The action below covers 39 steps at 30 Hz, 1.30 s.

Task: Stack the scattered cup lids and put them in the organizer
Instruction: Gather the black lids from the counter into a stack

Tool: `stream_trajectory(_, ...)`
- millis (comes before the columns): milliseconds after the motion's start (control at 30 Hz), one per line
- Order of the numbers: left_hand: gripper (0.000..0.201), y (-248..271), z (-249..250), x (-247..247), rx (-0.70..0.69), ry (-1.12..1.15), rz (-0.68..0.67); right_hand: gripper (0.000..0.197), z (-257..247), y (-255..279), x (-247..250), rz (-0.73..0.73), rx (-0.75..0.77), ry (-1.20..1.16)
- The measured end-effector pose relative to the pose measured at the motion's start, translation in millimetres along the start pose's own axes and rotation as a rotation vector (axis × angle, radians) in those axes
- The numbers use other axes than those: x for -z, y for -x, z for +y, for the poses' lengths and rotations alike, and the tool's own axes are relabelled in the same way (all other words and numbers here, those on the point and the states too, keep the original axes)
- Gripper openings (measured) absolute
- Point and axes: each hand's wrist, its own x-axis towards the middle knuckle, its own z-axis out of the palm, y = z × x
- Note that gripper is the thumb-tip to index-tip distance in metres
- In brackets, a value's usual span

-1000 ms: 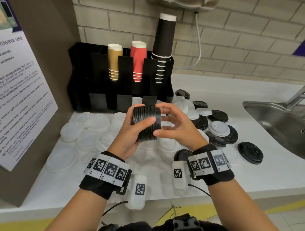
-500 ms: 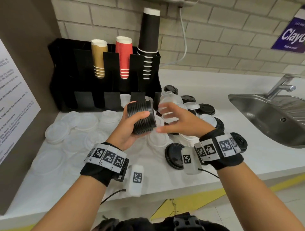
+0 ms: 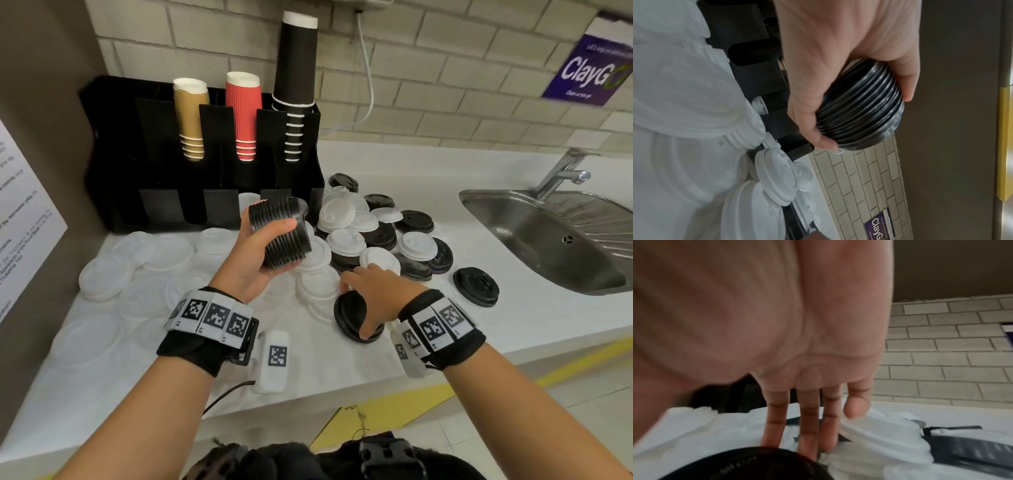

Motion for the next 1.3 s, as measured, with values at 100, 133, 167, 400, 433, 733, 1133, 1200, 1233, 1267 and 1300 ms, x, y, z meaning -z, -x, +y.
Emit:
stream_trajectory(100,0.070,0,0,3,-0.001,-0.006,0.004,0.065,6,4,11,0.049,0.044,-0.213)
stream_trajectory(133,0.068,1,1,3,0.001,-0.007,0.008,0.063,9,6,16,0.076,0.065,-0.321)
stream_trajectory(167,0.067,1,1,4,0.004,-0.011,0.012,0.060,11,9,22,0.115,0.090,-0.444)
stream_trajectory(400,0.068,10,-4,0,0.059,-0.097,-0.086,0.049,-9,16,53,0.420,0.304,-1.172)
stream_trajectory(433,0.064,12,-4,-1,0.059,-0.113,-0.105,0.051,-14,15,55,0.420,0.340,-1.181)
stream_trajectory(733,0.073,18,-1,2,0.037,-0.111,-0.106,0.054,-33,5,54,0.439,0.431,-1.128)
stream_trajectory(1133,0.068,13,2,1,0.002,0.071,-0.086,0.050,-46,-7,69,0.564,0.468,-0.968)
stream_trajectory(1200,0.060,9,6,3,-0.043,0.030,-0.039,0.049,-48,-12,78,0.598,0.438,-0.928)
stream_trajectory(1233,0.054,7,9,5,-0.063,0.009,-0.007,0.049,-49,-15,82,0.608,0.421,-0.921)
stream_trajectory(1267,0.049,5,13,7,-0.076,-0.003,0.013,0.047,-50,-18,87,0.627,0.402,-0.903)
stream_trajectory(1300,0.046,4,17,9,-0.081,-0.003,0.021,0.046,-52,-22,91,0.656,0.381,-0.863)
